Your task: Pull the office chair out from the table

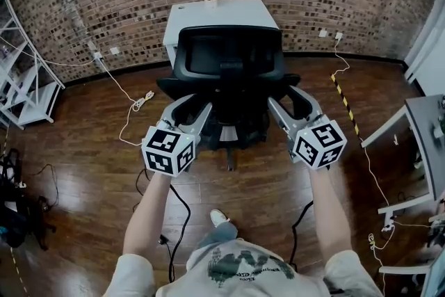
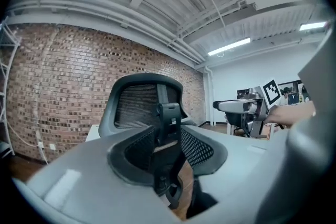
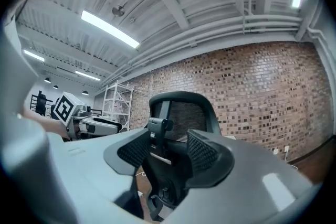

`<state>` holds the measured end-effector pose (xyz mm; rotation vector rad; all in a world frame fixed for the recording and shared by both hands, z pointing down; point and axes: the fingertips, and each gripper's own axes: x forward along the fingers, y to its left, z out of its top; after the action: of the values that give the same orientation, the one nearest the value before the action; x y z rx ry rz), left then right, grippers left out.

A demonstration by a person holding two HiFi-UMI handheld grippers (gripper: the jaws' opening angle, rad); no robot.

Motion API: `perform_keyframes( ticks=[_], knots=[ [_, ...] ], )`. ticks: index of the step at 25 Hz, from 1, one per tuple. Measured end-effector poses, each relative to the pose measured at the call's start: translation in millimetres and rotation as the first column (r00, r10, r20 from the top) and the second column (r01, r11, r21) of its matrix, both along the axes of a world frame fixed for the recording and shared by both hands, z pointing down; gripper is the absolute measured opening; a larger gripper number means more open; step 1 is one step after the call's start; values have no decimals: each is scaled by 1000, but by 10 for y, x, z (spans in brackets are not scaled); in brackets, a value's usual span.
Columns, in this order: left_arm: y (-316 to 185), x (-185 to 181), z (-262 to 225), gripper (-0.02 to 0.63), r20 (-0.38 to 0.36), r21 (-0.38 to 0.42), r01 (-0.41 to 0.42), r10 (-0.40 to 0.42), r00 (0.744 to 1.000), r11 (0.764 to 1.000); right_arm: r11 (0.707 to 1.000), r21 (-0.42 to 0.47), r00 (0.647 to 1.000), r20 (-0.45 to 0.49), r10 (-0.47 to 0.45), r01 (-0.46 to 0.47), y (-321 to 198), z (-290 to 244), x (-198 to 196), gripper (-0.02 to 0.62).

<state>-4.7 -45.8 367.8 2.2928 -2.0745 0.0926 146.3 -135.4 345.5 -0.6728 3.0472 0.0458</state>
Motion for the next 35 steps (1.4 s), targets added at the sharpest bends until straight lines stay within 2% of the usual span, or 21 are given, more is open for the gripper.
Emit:
perform_keyframes(
  ticks=[3,7,10,20,25,35],
  knots=[
    [184,240,0,102,8,8,-8,8,1000,1000,1000,17,1000,-1,11,-10,264,57,132,168],
    [379,549,-77,59,13,38,-16,15,1000,999,999,33,1000,29,4,-5,640,11,267,106],
    [515,806,-102,15,15,47,-34,34,999,998,999,43,998,56,-12,10,922,-62,356,2],
    [906,1424,-42,15,12,75,-68,68,998,995,996,61,995,80,-65,60,1577,-19,424,0],
    [1035,1546,-69,15,-13,91,-55,56,998,994,997,32,995,78,-66,64,1700,56,448,0],
    [1047,1627,-31,15,-11,92,-71,72,997,993,997,36,995,72,-73,70,1754,116,453,0]
  ],
)
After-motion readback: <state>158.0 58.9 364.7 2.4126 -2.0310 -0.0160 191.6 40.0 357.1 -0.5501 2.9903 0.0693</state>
